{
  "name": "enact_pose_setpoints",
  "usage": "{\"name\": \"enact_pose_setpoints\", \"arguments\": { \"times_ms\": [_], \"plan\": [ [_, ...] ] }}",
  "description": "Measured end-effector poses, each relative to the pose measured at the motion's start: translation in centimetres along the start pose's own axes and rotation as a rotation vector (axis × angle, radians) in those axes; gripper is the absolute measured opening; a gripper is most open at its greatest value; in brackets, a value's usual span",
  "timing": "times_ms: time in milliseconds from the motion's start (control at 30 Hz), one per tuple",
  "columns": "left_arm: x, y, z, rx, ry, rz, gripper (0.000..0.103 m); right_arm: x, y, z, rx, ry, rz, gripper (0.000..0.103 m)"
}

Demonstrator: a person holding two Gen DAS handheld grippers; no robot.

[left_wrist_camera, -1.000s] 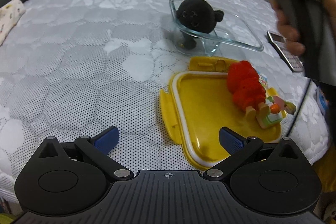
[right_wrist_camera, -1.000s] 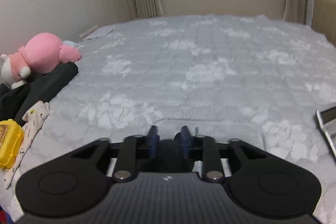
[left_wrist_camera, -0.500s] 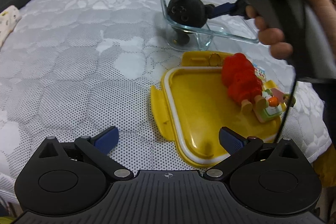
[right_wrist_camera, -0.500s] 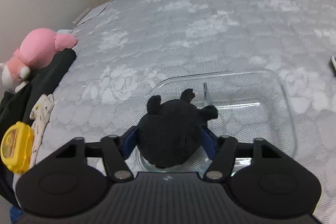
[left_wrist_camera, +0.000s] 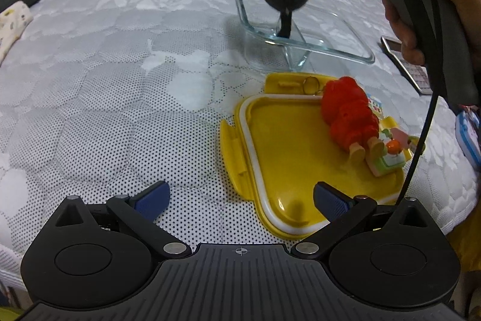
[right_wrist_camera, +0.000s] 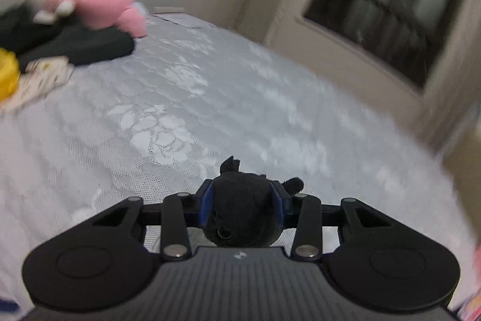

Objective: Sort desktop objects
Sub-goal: 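Carry the black plush toy into the glass container and release it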

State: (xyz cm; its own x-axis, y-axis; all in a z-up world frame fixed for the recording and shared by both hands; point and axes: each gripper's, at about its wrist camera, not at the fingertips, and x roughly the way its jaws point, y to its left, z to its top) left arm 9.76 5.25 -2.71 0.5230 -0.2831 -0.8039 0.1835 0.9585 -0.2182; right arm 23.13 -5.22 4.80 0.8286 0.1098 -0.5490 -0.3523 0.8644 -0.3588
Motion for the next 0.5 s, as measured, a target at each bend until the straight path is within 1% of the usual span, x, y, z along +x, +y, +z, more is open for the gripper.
{"name": "enact_pose_setpoints", "arguments": {
  "times_ms": [33,100,133,167,200,267,367,400,500],
  "plan": [
    [0.0,0.0,0.0,-0.001,0.0,0.0,0.103,0.3,-0.1,0.0,0.025,0.025,0.024,0.043],
    [0.1,-0.1,-0.1,0.005,0.001,0.002,0.103,1.6,-0.9,-0.6,0.143,0.103,0.107,0.044],
    [0.1,-0.2,-0.1,0.01,0.002,0.004,0.103,2.2,-1.4,-1.0,0.197,0.136,0.129,0.047],
    [0.1,-0.2,-0.2,0.015,0.002,0.005,0.103,2.6,-1.9,-1.4,0.239,0.147,0.142,0.05],
    [0.1,-0.2,-0.2,0.017,0.002,0.005,0.103,2.6,-2.4,-1.6,0.258,0.151,0.152,0.055],
    [0.1,0.0,-0.3,0.013,0.002,0.005,0.103,1.7,-3.6,-1.3,0.287,0.13,0.168,0.055],
    [0.3,-0.2,-0.2,0.011,0.003,0.005,0.103,-0.4,-5.3,-0.6,0.346,0.049,0.125,0.048],
    [0.3,-0.3,-0.3,0.014,0.004,0.005,0.103,-0.7,-5.7,-0.3,0.357,0.042,0.122,0.043],
    [0.5,-0.6,-0.3,0.023,0.005,0.006,0.103,-0.4,-5.8,-0.2,0.357,0.071,0.169,0.042]
  ]
}}
